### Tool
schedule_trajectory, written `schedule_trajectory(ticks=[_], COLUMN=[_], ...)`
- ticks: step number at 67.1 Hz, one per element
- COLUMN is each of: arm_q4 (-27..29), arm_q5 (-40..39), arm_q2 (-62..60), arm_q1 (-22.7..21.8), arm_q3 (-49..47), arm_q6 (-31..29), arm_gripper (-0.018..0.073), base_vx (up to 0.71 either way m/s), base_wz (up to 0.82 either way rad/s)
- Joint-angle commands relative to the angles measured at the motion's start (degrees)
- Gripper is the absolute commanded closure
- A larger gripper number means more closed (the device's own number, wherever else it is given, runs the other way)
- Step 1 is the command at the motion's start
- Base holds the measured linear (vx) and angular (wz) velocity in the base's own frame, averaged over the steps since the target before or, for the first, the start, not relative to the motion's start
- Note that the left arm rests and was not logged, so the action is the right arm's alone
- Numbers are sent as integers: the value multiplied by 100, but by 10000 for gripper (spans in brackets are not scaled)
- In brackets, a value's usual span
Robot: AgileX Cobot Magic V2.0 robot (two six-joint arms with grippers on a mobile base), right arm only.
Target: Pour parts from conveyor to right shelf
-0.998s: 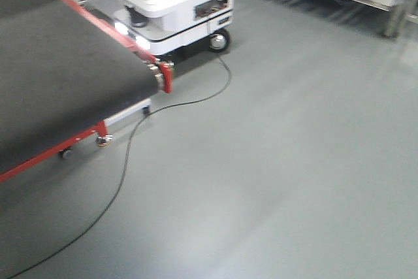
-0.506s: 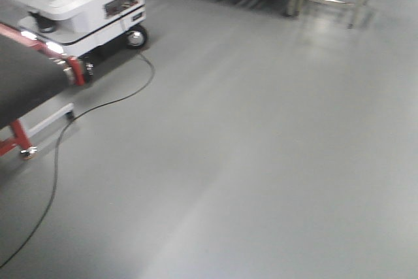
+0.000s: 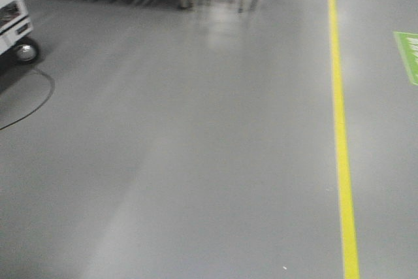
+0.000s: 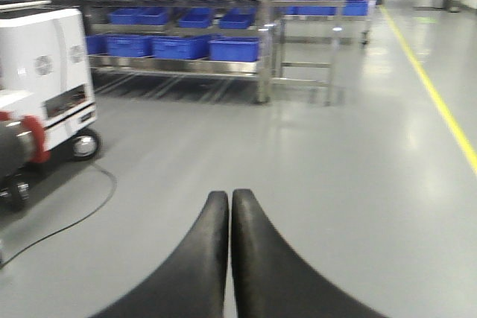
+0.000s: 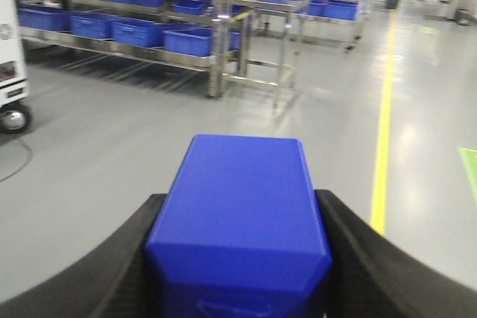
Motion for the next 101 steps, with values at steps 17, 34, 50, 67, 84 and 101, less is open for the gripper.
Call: schedule_trajectory(ticks=[17,34,50,67,84,101], arm_q4=[15,15,15,15,15,15], arm_q5=[-479,-479,-479,-479,-479,-479], arm_q2=[71,71,71,71,71,71], arm_q1=[7,7,7,7,7,7], arm_q3=[-162,-162,-162,-162,-162,-162], arm_q6=[-42,-42,-42,-42,-42,-42], arm_gripper=[565,565,565,565,565,565], base_vx=[-10,-5,2,8,15,26], base_wz=[-55,-33,-19,-16,-19,-18])
